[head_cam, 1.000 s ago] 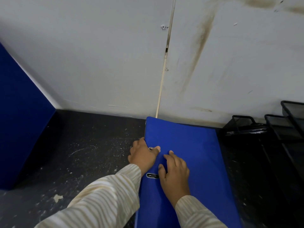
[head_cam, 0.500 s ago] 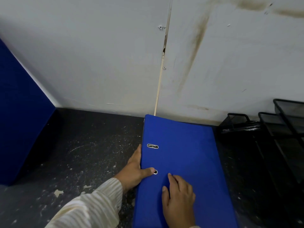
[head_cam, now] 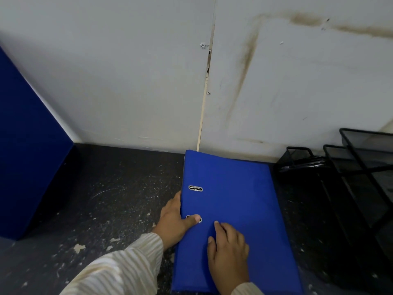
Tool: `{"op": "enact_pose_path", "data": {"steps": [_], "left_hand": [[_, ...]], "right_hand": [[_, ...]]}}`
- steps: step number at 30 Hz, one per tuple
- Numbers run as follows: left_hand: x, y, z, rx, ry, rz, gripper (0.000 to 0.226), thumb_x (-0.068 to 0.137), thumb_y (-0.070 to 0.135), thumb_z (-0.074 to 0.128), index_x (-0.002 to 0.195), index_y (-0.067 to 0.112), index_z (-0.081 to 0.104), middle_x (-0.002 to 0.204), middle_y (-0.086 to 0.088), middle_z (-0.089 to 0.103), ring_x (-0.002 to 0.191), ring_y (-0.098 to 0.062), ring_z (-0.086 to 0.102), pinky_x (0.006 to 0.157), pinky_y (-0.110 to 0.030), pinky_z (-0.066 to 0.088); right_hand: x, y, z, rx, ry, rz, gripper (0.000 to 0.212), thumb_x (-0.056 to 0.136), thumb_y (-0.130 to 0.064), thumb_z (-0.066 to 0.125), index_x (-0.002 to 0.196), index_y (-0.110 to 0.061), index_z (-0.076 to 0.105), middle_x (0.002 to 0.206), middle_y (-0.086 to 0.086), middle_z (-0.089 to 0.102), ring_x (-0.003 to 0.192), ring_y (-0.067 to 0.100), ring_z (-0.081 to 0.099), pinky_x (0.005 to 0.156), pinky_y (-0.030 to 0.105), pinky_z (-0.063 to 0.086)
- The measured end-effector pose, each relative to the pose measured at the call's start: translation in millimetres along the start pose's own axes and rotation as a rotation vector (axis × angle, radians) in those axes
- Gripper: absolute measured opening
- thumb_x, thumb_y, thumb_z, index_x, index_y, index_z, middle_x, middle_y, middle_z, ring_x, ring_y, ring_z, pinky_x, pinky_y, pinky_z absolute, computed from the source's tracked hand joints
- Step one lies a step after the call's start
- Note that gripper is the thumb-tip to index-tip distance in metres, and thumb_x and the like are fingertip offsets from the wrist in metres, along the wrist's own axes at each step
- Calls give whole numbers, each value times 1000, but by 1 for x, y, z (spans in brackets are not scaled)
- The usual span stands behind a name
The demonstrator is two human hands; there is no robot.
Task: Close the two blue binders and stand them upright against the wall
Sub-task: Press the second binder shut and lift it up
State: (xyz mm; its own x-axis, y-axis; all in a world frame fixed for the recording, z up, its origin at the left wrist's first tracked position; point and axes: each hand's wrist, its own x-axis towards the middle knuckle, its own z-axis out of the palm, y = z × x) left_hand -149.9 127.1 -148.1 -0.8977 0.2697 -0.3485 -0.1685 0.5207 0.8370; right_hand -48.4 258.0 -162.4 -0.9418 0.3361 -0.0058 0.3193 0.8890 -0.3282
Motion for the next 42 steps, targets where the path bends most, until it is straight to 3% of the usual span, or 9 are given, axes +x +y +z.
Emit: {"op": "enact_pose_path", "data": {"steps": [3,6,11,16,21,24,30,35,42], "left_hand": [[-16,-4,10,-28,99,-55,54,81,39,71,130,26,51,121,0,58,111,-20,58,97,-44,51],[-30,-8,21,29,176,-128,43,82,41,68,120,27,54,108,5,51,109,-19,53,98,-37,46],[-50,-15,28,98,113,-273,50,79,49,68,118,20,53,108,1,44,94,-14,44,87,-26,39],[-51,-2,29,66,95,-436,60,76,52,68,121,16,51,127,-8,44,118,-31,49,103,-42,44],[-48,8,30,-245,158,-527,71,59,44,77,117,11,54,122,-13,56,105,-37,61,90,-48,54],[-45,10,27,-406,147,-551,66,52,37,78,110,8,62,112,-16,66,92,-38,68,82,-48,58],[-40,8,21,-546,17,-563,49,68,23,78,112,4,65,114,-19,66,90,-39,70,81,-52,59],[-42,9,10,-608,-132,-520,29,85,17,67,111,5,66,98,-14,76,89,-32,72,70,-38,58],[-56,1,-5,-702,-204,-507,31,81,5,70,112,7,63,102,-15,74,98,-33,67,88,-44,54]], "right_hand": [[-3,-1,-5,46,-57,4,46,90,-36,51,134,-22,49,137,-3,50,123,24,46,96,43,40],[-8,1,-11,37,-161,28,51,93,-45,35,142,-32,31,149,-11,30,133,17,29,104,37,30],[-24,0,-21,-53,-264,166,56,92,-55,29,144,-39,17,154,-13,16,138,15,18,107,38,24],[-30,-6,-28,-44,-354,220,58,93,-53,30,146,-35,13,157,-9,9,142,18,10,111,41,21],[-28,-5,-34,-7,-439,203,60,95,-51,30,147,-30,13,157,-7,7,143,22,7,113,42,20],[-26,-5,-34,14,-477,221,61,94,-52,29,148,-28,12,158,-6,5,143,23,6,115,43,17],[-22,-4,-33,29,-479,227,64,93,-55,29,148,-26,14,158,-3,7,143,26,7,117,43,14],[-24,1,-37,49,-474,223,64,93,-56,29,148,-27,14,158,-5,8,143,24,7,117,42,15],[-30,2,-45,97,-468,218,64,92,-55,34,148,-28,16,157,-4,10,143,23,8,117,39,15]]}}
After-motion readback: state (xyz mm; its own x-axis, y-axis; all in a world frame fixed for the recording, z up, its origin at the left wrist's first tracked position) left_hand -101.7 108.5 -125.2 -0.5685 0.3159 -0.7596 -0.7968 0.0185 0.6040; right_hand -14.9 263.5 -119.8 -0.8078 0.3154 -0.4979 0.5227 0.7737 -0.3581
